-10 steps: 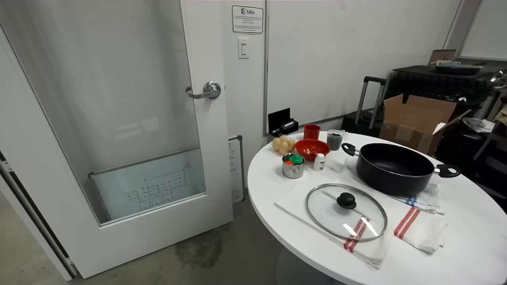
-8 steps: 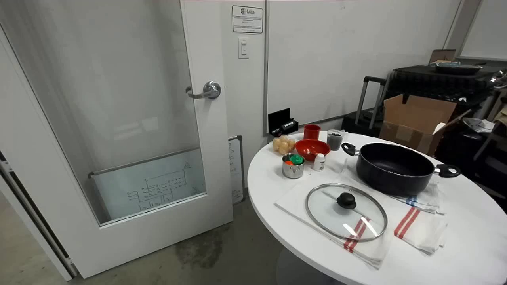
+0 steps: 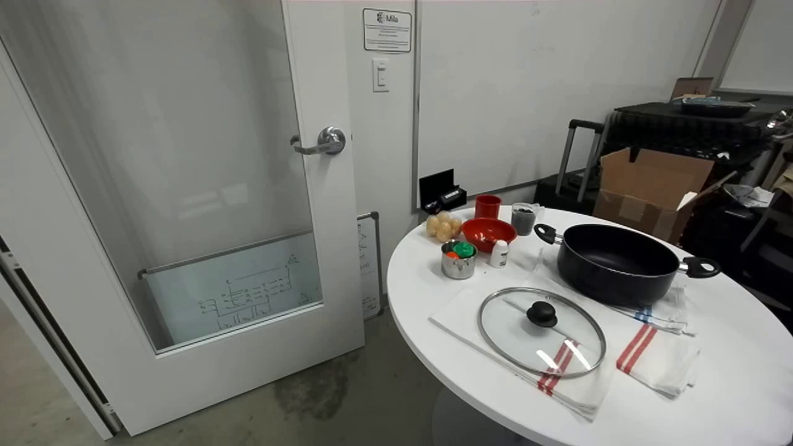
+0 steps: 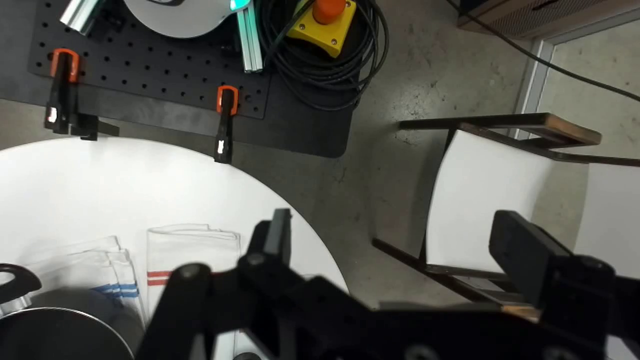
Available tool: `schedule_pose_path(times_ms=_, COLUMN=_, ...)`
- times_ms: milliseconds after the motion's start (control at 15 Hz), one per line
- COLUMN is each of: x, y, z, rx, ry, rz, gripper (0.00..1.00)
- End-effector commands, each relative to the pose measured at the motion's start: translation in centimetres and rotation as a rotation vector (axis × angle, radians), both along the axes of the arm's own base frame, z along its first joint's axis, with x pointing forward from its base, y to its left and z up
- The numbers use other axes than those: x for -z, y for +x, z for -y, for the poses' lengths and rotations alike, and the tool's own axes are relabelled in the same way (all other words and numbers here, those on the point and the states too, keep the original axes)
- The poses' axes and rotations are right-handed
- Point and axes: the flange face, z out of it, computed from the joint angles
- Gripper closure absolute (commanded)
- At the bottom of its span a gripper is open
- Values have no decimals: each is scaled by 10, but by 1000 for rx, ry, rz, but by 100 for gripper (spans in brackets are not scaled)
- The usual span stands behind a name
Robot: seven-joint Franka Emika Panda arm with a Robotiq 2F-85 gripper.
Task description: Pick up the lid and cover the pot
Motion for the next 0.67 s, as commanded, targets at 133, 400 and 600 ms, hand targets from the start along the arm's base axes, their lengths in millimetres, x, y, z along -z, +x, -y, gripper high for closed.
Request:
schedule_pose_path(times_ms=133, x=20, y=18, z=-2, rx=-7, ry=-34, rz=-36, gripper=0)
schedule_pose_path(times_ms=400, x=58, y=51, z=-11, rx=-48, ry=-56, rz=-87, gripper=0)
schedule_pose_path(times_ms=600, x=98, y=81, z=-21, rx=-86, ry=-64, rz=-138, gripper=0)
